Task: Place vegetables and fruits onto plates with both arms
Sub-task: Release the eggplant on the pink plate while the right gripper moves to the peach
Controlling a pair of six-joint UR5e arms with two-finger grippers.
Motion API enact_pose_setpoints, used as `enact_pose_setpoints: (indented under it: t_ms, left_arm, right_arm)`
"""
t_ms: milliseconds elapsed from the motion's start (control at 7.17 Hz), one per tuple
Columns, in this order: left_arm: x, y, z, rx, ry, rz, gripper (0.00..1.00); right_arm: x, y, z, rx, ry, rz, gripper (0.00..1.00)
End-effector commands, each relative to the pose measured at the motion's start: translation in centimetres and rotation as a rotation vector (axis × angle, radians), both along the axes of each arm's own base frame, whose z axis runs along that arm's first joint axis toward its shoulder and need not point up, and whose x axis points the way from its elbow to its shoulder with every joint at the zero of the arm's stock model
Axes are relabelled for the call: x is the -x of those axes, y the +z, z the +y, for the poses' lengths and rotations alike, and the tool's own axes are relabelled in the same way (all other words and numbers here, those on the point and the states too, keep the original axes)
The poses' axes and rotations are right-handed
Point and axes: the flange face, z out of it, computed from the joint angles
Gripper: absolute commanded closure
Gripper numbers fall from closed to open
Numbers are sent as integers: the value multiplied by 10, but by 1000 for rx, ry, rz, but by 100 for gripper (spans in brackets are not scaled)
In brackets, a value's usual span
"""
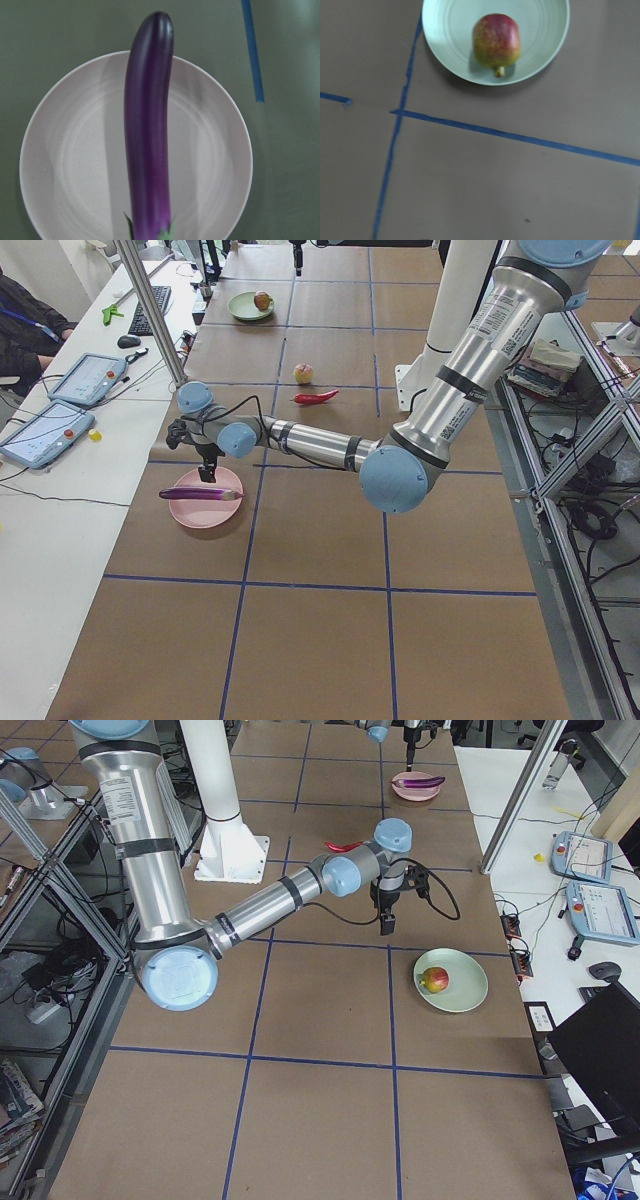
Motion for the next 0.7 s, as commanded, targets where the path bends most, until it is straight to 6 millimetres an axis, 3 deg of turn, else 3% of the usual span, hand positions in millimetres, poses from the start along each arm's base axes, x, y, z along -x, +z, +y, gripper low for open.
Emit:
enact_pose_setpoints:
  t_ms: [0,140,279,558]
  left_arm:
    - [0,-14,2,-17,-5,7,0]
    - [0,-22,4,5,-33,19,0]
    - [-3,-31,5,16,-53,28,0]
    - [-2,-31,14,9,-51,32,0]
  right_arm:
    - [141,-84,13,49,84,7,0]
    - [192,-118,13,72,141,9,0]
    - [229,-145,17,104,200,5,0]
    - [288,-175,16,104,263,37,0]
